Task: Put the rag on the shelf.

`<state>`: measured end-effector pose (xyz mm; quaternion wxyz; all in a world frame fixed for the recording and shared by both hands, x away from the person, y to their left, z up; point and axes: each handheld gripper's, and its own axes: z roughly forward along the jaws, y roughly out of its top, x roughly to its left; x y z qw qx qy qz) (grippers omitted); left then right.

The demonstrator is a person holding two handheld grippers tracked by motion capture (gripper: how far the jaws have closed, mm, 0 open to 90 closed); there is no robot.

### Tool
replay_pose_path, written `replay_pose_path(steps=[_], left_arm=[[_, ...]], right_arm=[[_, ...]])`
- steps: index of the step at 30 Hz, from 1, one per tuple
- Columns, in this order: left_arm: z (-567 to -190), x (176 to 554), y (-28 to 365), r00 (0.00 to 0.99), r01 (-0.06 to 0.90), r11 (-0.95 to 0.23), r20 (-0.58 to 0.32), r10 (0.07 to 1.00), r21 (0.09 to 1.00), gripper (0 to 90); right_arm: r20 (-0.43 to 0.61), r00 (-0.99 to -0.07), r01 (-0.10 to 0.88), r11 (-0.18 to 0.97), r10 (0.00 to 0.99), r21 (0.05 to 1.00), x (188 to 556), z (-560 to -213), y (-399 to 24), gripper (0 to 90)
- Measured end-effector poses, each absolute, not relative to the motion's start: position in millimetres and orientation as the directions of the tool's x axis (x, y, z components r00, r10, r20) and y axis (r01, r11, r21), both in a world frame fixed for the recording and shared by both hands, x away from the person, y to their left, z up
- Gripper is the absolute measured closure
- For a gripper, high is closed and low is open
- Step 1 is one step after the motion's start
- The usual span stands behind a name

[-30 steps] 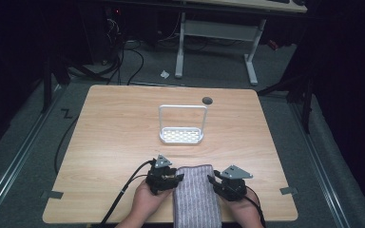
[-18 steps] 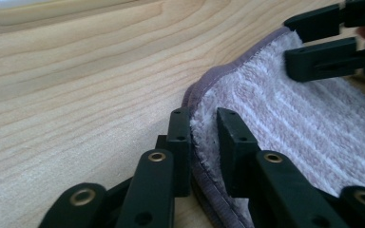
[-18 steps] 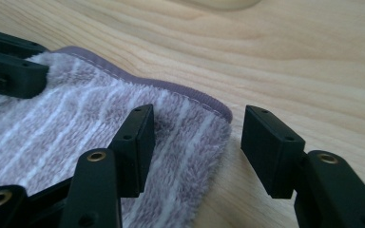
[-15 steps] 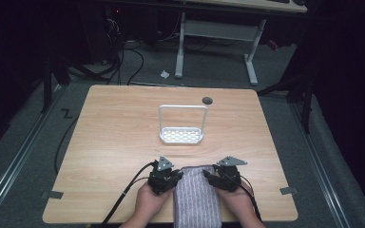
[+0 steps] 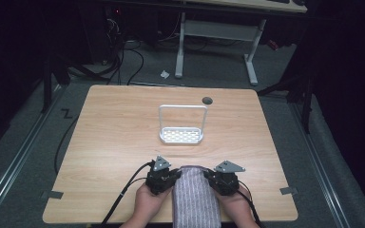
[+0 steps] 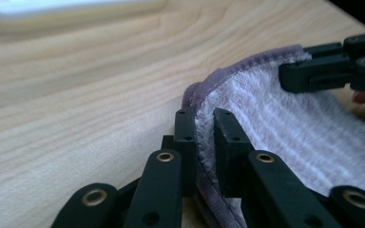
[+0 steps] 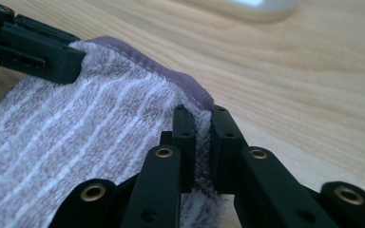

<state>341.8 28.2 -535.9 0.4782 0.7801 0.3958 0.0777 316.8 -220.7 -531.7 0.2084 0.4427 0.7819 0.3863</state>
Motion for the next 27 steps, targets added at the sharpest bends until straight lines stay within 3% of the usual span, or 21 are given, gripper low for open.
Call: replay_pose_path(steps=[17,27], left_arm=[[-509,312,41,0.665,0.368,-0.151,-0.146,0.733,0.918,80.7],[-491,313,41,0.65,0.326,-0.139,-0.115,0.751,0.935,80.7]], right_arm=[[-0.103,-0.526,0.318,0.307,0.844,0.897,291,-509,-205,83.1],[-0.134,-0.513,0.266,0.306,0.848,0.914,300,-498,-196,83.2]])
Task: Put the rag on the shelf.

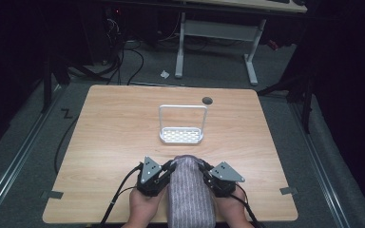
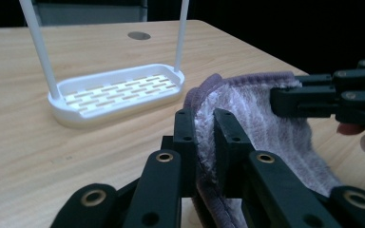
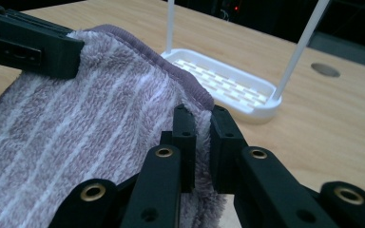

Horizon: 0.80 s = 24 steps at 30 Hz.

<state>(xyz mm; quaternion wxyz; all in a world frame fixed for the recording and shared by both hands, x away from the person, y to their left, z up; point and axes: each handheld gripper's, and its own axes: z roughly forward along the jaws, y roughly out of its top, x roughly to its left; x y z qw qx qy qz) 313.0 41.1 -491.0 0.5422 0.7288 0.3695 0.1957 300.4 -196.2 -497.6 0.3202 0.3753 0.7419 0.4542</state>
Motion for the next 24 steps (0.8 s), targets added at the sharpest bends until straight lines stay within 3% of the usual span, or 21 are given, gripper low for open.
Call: replay_pose_path(steps=[24], left_arm=[[-384,325,54,0.635,0.111,-0.017,-0.058,0.771,0.994,80.1]], right_arm=[[-0.122,-0.476,0.028,0.154,0.871,0.988,307,-387,-194,83.6]])
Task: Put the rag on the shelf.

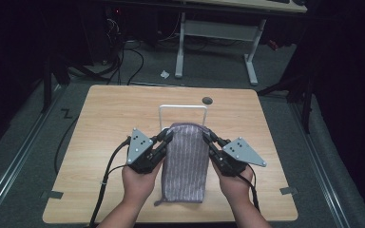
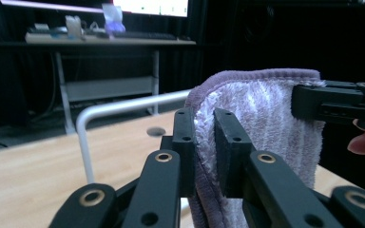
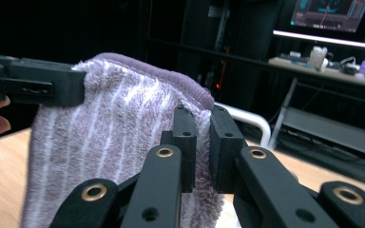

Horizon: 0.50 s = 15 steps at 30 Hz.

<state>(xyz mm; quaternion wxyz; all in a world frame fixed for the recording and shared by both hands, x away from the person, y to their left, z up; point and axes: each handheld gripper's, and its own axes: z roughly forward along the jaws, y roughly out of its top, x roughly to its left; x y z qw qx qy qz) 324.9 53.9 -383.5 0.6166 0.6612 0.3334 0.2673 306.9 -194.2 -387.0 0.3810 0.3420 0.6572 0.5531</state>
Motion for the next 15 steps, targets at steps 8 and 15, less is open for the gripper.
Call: replay_pose_path(steps=[8,15], left_arm=[[-356,337,56,0.642,0.044,-0.018,-0.014,0.767,0.999,80.2],[-346,357,53,0.647,0.042,-0.048,0.01,0.763,0.998,80.3]], right_arm=[[-0.137,-0.472,-0.011,0.15,0.871,0.989,317,-358,-191,83.8],[-0.13,-0.452,-0.012,0.139,0.883,0.99,334,-342,-196,83.9]])
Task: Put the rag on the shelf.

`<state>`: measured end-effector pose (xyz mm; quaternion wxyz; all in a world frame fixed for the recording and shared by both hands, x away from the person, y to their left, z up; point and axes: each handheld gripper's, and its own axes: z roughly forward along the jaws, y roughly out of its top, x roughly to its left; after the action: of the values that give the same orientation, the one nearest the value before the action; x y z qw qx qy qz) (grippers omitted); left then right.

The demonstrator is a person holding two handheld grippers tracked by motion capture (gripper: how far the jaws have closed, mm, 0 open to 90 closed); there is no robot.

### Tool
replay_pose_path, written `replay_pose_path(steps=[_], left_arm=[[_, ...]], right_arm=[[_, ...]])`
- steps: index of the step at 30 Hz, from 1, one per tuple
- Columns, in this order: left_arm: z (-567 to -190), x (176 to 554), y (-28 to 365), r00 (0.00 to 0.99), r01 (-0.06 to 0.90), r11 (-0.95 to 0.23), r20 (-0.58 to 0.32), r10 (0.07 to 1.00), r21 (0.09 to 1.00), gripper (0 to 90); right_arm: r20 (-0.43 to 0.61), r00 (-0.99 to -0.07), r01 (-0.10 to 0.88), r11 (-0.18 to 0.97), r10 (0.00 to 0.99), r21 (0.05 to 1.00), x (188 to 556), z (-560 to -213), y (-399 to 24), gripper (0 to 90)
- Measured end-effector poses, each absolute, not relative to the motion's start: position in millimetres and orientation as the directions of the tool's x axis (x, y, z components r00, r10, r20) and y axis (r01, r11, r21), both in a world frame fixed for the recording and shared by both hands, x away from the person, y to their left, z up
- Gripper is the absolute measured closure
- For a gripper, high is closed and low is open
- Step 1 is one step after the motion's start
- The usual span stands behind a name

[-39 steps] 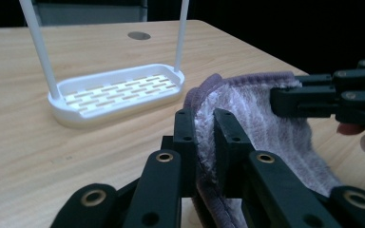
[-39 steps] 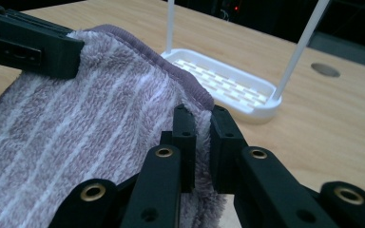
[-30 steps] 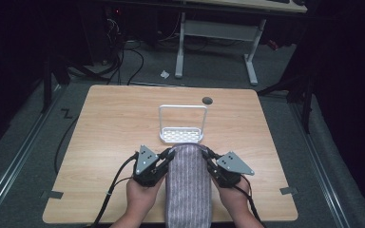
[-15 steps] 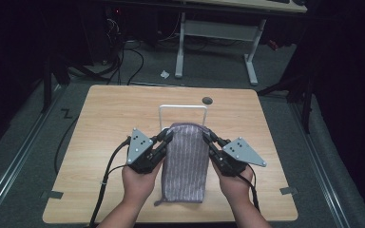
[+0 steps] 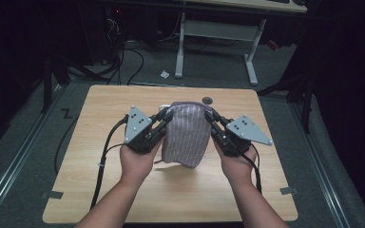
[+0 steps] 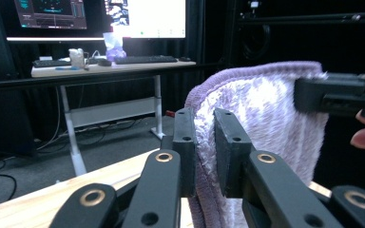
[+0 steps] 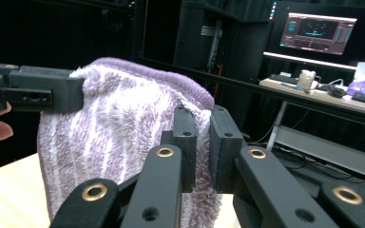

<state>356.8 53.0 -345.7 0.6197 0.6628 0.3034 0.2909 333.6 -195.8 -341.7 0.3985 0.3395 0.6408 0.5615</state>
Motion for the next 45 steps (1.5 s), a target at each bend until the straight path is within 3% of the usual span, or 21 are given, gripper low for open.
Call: replay_pose_path(steps=[32,45], left_arm=[[-309,422,54,0.554,-0.018,-0.08,0.076,0.829,0.997,80.8],[-310,461,45,0.552,0.019,-0.088,0.064,0.831,0.996,80.7]], right_arm=[[-0.083,-0.426,-0.011,0.087,0.901,0.996,414,-304,-182,83.5],[-0.073,-0.401,0.039,0.097,0.913,0.995,455,-308,-187,83.3]])
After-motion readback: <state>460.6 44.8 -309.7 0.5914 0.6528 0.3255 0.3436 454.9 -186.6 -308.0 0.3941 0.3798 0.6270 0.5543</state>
